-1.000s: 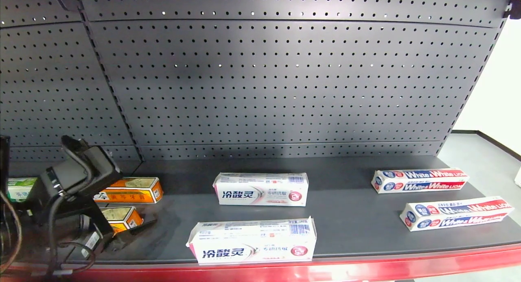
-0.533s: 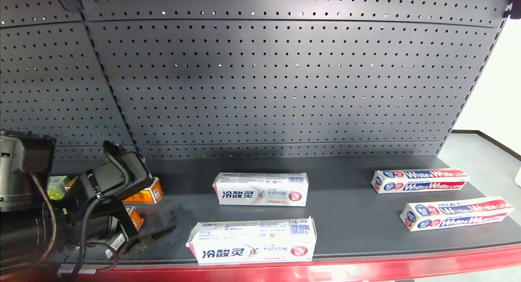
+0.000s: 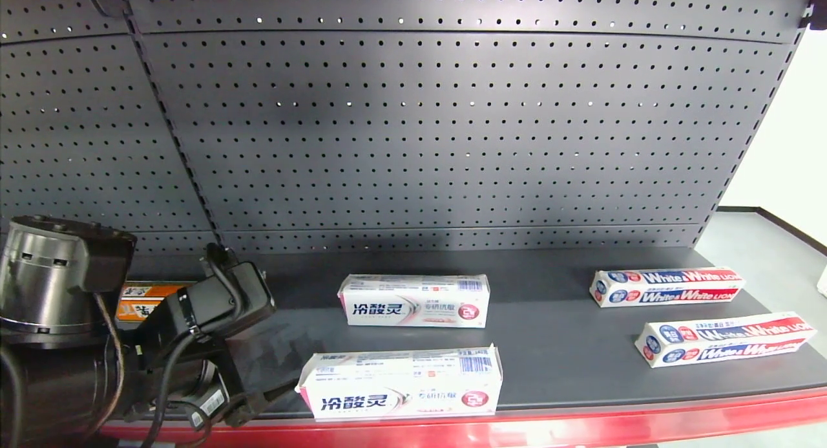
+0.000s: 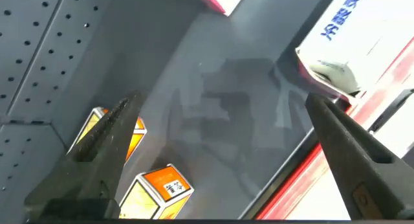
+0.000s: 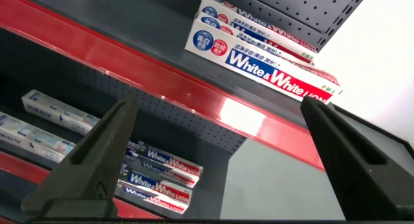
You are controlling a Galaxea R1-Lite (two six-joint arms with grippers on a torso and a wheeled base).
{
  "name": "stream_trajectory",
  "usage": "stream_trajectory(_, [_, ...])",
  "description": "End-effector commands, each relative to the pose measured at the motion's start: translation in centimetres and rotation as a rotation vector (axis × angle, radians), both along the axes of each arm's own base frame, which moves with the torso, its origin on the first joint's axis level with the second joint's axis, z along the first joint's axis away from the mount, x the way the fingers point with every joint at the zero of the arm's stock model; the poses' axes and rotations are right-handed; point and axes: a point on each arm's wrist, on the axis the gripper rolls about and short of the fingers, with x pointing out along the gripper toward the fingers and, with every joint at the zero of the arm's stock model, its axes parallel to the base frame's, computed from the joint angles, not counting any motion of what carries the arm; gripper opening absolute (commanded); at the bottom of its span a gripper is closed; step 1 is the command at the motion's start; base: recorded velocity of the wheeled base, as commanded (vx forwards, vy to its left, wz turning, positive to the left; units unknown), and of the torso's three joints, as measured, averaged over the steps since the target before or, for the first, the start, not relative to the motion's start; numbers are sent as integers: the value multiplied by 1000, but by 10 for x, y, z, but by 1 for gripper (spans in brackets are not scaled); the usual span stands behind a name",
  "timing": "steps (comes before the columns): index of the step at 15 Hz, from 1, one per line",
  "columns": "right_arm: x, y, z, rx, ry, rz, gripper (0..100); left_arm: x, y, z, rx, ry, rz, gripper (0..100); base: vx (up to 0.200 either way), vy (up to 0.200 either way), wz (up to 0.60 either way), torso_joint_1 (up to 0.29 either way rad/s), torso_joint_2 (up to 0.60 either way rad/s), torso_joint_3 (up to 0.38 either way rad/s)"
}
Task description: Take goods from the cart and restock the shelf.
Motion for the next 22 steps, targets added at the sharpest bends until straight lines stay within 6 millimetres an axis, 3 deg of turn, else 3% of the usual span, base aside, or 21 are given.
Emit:
stream_trajectory(1, [0,0,0,-1,2,0,100,-1,-2,0,0,2,-11,100,0,0,0,0,0,0])
stream_trajectory(15, [0,0,0,0,4,0,100,-5,-11,1,-9,-7,-57,100,0,0,0,0,0,0])
stream_trajectory(17, [0,0,0,0,4,0,100,-23,-1,9,-43,-50,-48,100,0,0,0,0,0,0])
stream_trajectory(20, [0,0,0,-1,2,-1,100,-57,19,0,-81,-69,7,100,0,0,0,0,0,0])
stream_trajectory(22, [0,0,0,-4,2,-15,100,-68,32,-9,-76,-93,94,100,0,0,0,0,0,0])
